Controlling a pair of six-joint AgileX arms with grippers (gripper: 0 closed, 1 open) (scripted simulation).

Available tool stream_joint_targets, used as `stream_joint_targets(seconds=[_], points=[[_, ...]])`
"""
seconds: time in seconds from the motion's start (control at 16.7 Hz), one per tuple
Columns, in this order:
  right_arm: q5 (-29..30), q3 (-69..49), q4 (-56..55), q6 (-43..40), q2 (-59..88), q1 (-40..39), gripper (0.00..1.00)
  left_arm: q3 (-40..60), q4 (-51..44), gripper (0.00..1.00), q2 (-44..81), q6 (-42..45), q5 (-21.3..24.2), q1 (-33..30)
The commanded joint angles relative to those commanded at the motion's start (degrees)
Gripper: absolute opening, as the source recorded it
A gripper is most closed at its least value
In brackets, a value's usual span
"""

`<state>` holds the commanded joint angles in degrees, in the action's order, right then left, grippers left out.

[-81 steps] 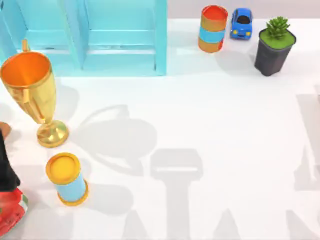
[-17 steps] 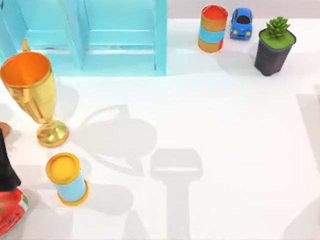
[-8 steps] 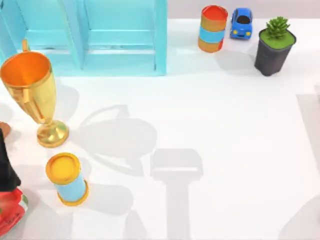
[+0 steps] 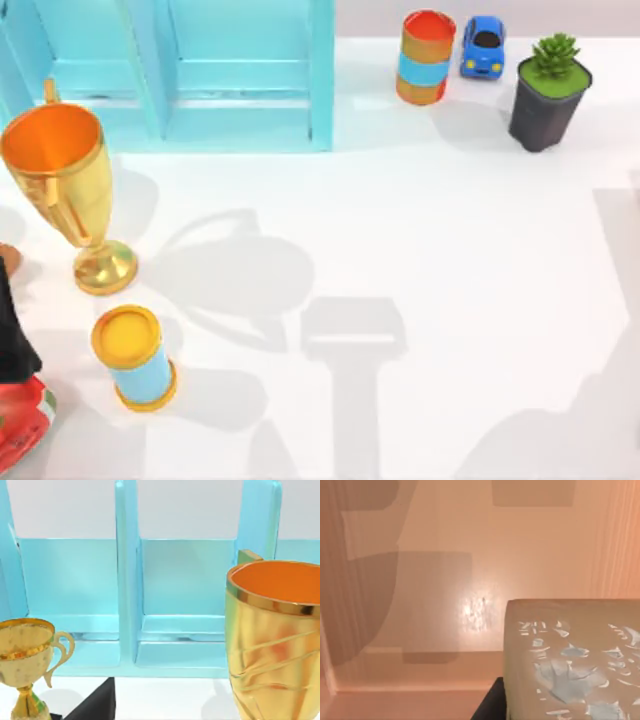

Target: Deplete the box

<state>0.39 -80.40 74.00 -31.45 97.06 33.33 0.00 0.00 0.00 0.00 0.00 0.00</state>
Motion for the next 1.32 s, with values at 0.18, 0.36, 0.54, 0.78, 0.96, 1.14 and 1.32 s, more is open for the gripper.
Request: stream_joint_targets(seconds=[0.18, 0.36, 0.54, 0.78, 0.96, 1.14, 1.32], points=[[0.0, -3.4, 3.8, 0.1, -1.5, -0.1, 0.00, 0.0, 0.0, 1.00, 0.0, 0.0, 0.0, 0.0], [0.0, -3.4, 3.9, 0.1, -1.5, -0.1, 0.00, 0.0, 0.0, 1.00, 0.0, 0.0, 0.0, 0.0], [0.0, -3.5, 3.7, 0.8, -1.0, -0.9, 0.00, 0.0, 0.0, 1.00, 0.0, 0.0, 0.0, 0.0], [0.1, -6.0, 2.9, 8.8, 2.3, -8.6, 0.00, 0.0, 0.0, 1.00, 0.0, 0.0, 0.0, 0.0], [0.2, -9.3, 1.7, 19.2, 6.7, -18.7, 0.00, 0.0, 0.0, 1.00, 0.0, 0.0, 0.0, 0.0], [0.2, -13.1, 0.3, 31.5, 11.9, -30.8, 0.00, 0.0, 0.0, 1.00, 0.0, 0.0, 0.0, 0.0], [0.2, -17.2, -1.3, 44.3, 17.4, -43.5, 0.00, 0.0, 0.0, 1.00, 0.0, 0.0, 0.0, 0.0]])
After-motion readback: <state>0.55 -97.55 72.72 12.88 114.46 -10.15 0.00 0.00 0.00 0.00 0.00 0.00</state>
